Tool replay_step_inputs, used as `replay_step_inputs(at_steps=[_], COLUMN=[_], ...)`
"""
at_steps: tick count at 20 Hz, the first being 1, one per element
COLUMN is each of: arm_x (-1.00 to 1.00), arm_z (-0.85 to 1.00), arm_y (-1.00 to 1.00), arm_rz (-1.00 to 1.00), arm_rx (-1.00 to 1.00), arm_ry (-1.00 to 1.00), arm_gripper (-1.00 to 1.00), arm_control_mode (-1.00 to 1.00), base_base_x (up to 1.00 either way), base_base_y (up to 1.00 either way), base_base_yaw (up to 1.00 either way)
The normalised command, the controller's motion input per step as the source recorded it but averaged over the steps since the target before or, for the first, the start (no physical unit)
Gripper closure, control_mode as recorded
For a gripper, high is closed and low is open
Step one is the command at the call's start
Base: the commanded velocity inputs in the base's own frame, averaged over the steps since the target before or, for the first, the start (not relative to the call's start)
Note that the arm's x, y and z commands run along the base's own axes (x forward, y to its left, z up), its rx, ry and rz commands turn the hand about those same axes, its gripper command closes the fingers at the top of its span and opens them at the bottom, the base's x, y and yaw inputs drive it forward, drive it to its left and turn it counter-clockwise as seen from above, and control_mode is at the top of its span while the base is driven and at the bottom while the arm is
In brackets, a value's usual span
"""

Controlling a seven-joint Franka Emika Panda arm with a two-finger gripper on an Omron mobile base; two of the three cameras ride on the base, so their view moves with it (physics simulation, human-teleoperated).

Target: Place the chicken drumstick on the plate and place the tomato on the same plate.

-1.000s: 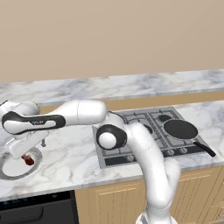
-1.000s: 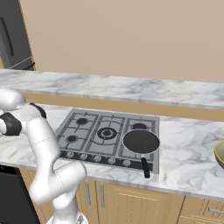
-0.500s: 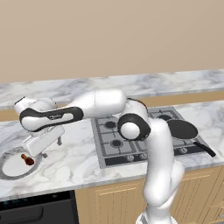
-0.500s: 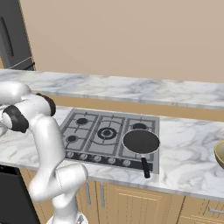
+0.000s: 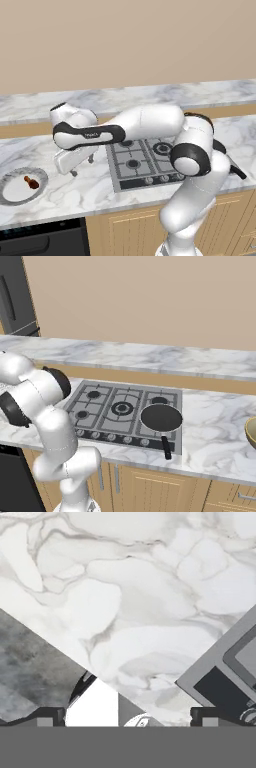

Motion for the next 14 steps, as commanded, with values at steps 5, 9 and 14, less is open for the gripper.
replay_step_inputs(at_steps=[5,9,14], arm_x=[-0.1,-0.1,-0.13], arm_z=[0.37,0.39,0.36], arm_y=[-0.78,-0.79,-0.79], arm_rz=[0.0,0.0,0.01], arm_rx=[0.1,0.09,0.05], arm_ry=[0.0,0.0,-0.06], arm_gripper=[-1.0,-1.0,-1.0], arm_control_mode=[-1.0,-1.0,-1.0], base_base_x=[0.0,0.0,0.0], base_base_y=[0.0,0.0,0.0], base_base_yaw=[0.0,0.0,0.0])
